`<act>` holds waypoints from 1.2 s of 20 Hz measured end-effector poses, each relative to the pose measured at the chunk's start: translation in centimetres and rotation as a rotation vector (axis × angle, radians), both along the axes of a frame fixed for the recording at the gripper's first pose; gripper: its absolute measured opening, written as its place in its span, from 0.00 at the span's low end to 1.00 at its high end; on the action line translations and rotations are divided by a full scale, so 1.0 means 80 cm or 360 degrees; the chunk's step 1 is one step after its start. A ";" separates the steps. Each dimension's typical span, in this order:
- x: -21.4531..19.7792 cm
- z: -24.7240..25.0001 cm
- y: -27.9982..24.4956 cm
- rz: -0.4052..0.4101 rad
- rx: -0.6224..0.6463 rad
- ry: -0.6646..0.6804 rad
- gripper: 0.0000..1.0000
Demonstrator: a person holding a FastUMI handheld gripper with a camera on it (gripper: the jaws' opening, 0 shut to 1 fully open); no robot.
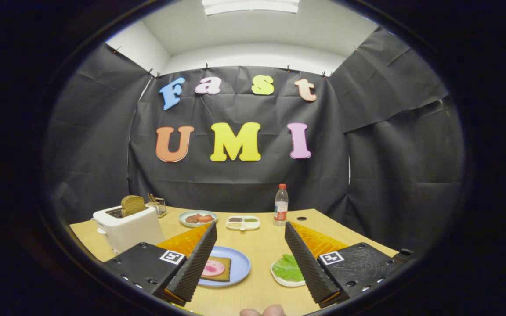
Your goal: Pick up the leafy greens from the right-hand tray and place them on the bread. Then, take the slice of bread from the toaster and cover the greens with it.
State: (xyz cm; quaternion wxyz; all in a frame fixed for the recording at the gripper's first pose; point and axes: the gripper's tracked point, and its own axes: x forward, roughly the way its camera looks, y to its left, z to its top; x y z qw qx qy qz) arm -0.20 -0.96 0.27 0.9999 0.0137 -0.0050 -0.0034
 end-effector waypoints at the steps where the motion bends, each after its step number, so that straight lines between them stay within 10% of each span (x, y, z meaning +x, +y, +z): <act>1: 0.002 -0.001 -0.003 -0.0002 -0.0003 0.0009 0.95; 11: 0.038 -0.025 -0.059 0.0022 -0.0085 0.0150 0.95; 24: 0.154 -0.206 -0.126 0.0117 -0.0297 0.0819 0.95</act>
